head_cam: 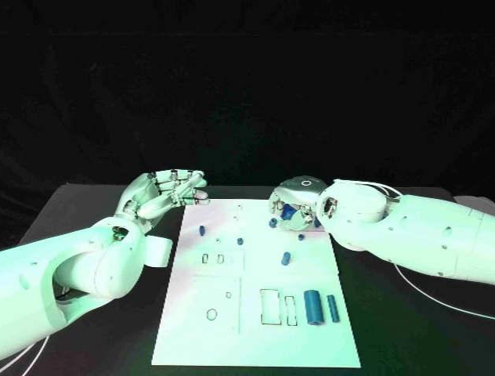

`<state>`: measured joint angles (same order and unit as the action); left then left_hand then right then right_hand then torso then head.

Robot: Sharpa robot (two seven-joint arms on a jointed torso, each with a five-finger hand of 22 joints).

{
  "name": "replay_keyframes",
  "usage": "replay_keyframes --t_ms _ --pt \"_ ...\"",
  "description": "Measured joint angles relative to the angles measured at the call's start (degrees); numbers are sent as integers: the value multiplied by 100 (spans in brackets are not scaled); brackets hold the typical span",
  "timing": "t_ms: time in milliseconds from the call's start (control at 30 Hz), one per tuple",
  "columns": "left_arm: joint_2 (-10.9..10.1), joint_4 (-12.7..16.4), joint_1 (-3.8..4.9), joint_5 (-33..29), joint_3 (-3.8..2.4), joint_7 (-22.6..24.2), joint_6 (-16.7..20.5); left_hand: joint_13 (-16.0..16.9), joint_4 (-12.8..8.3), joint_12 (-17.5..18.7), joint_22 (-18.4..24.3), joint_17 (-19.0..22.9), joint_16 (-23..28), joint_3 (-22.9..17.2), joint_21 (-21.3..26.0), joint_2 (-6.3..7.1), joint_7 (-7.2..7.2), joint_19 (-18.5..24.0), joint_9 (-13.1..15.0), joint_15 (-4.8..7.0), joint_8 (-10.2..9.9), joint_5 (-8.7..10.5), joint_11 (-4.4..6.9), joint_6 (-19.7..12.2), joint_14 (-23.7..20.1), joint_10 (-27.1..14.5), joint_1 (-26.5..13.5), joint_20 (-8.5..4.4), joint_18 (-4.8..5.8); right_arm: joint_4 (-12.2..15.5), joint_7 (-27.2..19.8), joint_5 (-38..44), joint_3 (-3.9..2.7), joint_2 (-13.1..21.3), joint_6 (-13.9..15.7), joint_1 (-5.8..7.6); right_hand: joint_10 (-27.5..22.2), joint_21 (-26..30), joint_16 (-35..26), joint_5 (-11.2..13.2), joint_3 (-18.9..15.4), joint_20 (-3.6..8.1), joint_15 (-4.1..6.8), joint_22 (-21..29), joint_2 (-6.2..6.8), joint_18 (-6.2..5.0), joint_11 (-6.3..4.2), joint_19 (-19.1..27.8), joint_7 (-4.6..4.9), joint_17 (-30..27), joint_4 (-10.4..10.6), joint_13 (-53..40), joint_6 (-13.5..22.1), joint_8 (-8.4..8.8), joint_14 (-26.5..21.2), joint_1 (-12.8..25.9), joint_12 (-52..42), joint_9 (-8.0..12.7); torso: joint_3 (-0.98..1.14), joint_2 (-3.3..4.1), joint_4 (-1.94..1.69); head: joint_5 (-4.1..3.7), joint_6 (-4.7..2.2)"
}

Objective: Assemble the parts on the task board

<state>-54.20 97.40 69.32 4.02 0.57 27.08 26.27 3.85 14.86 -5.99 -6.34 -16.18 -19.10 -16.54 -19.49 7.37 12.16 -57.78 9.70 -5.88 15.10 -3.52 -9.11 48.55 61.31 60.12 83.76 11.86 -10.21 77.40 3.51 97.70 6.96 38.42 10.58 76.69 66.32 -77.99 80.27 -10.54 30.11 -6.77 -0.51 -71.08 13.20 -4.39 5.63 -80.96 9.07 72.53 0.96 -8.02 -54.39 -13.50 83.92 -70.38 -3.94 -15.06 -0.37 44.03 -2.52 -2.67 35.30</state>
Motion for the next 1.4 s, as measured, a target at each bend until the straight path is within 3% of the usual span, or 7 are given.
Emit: replay_keyframes --t_ms 300,400,700,900,1167,1333,1400 --pt "-1 -11 1 2 0 -28 -24 0 0 0 1 -17 -20 0 0 0 0 -8 -1 4 0 0 0 0 45 0 0 -8 0 -110 28 72 2 -106 -58 -28 22 -154 122 0 83 10 0 -218 -75 0 -22 -71 0 128 14 -16 0 0 0 -75 0 -43 7 34 -6 13 -24" --pt "0 -12 1 2 0 -35 -32 0 0 0 1 -24 -20 0 0 15 0 -28 -1 4 0 0 0 0 45 0 -19 -28 0 -147 31 83 4 -128 -71 -38 22 -190 151 0 124 10 0 -277 -75 62 -21 -71 11 148 25 -16 -11 0 0 -75 0 -53 7 42 -9 4 -18" --pt "-33 5 19 3 0 -56 -49 0 16 22 1 -32 -20 -16 1 20 0 -49 -1 4 -1 0 0 0 44 0 -24 -8 0 -170 31 103 6 -177 -93 -59 104 -269 204 0 200 8 0 -387 -98 64 -21 -114 19 218 54 -23 -63 -23 0 -98 0 -88 12 82 -7 8 -1" --pt "-32 2 23 4 0 -69 -52 0 16 22 1 -31 -20 -16 1 20 0 -48 -1 4 -1 0 0 0 44 0 -24 -8 1 -186 21 106 2 -207 -88 -59 165 -310 233 0 246 8 1 -387 -120 64 -42 -113 -35 242 70 -32 -117 -46 0 -120 -22 -121 12 102 -6 17 13" --pt "-28 -6 26 4 0 -82 -55 1 16 22 2 -39 -20 -16 -20 20 0 -48 -2 3 -1 0 0 0 44 0 -24 -8 1 -197 15 107 -2 -209 -55 -55 387 -401 289 28 343 52 3 -386 -261 64 -130 -156 -105 242 83 -61 -335 -205 3 -165 -73 -222 9 116 -15 13 20" --pt "-28 -16 26 4 0 -93 -55 1 16 46 2 -45 -20 -16 -20 20 12 -48 -6 -10 -1 0 0 -13 57 0 -24 -8 1 -185 14 108 3 -202 63 -62 548 -456 321 179 424 91 75 -386 -343 62 -199 -194 -171 241 40 -91 -458 -392 10 -218 -106 -322 7 125 -25 12 15" --pt "-28 -23 26 4 0 -98 -55 0 16 49 2 -47 -20 -16 -20 20 12 -48 -9 -16 -1 0 0 -13 64 0 -24 -8 0 -163 14 107 7 -195 153 -67 576 -468 321 194 444 95 75 -386 -374 136 -224 -198 -171 241 28 -101 -457 -426 10 -233 -127 -322 7 126 -27 13 12"
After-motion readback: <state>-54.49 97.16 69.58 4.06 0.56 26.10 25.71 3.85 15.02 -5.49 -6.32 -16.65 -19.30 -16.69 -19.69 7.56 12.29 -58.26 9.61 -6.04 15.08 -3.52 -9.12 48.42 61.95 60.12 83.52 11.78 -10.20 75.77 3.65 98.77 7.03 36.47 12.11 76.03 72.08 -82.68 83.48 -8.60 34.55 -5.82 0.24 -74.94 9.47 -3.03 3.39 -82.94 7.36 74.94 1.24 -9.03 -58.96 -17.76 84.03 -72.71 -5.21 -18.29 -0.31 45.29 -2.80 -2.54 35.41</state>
